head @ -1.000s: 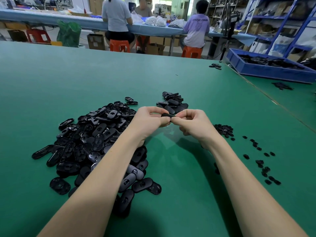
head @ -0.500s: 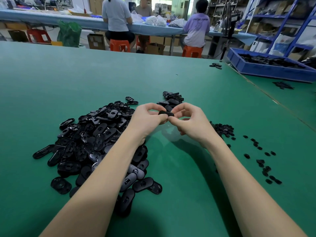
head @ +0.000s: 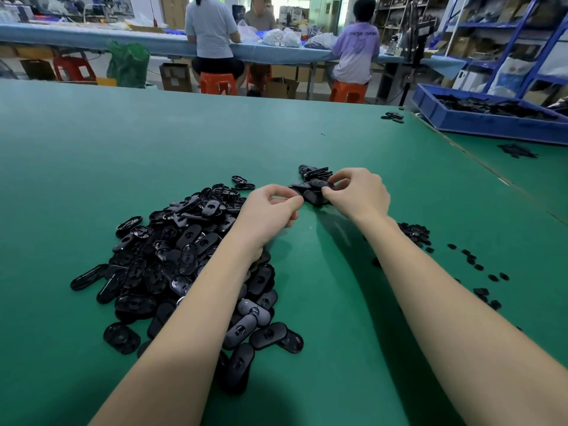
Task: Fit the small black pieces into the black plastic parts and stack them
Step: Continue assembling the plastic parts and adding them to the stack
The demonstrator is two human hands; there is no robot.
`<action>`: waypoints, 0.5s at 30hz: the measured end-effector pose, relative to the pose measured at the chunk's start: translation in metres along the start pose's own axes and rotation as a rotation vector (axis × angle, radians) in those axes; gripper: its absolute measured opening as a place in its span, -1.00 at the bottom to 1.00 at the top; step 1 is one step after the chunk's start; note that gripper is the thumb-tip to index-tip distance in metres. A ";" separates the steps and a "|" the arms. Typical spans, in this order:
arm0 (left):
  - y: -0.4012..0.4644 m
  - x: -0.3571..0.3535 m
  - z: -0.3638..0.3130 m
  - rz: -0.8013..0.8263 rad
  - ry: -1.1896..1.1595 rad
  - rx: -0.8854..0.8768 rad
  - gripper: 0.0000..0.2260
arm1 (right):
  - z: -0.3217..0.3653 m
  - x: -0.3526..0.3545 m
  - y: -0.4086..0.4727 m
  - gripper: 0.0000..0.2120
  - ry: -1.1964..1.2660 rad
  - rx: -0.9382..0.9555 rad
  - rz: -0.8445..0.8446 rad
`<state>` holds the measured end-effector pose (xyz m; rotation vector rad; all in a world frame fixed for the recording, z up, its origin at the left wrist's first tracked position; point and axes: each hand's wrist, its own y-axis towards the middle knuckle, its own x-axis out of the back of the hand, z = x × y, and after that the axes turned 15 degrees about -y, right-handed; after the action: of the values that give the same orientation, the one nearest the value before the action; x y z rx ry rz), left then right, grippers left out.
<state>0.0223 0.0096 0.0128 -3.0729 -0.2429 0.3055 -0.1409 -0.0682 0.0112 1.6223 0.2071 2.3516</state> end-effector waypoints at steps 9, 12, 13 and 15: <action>0.000 0.005 -0.002 0.033 0.013 -0.001 -0.96 | 0.000 -0.006 -0.009 -0.86 0.031 -0.006 0.047; 0.000 0.005 -0.002 0.050 0.010 -0.001 -0.97 | -0.006 0.004 -0.026 -0.94 0.116 0.116 0.180; 0.000 0.005 -0.002 0.055 0.011 -0.003 -0.97 | -0.007 0.010 -0.034 -0.95 0.118 0.190 0.260; 0.002 0.006 -0.003 0.063 0.016 -0.008 -0.94 | -0.006 0.021 -0.048 -0.98 0.073 0.329 0.434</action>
<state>0.0291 0.0085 0.0140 -3.0940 -0.1477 0.2837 -0.1466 -0.0160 0.0146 1.8890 0.2956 2.8265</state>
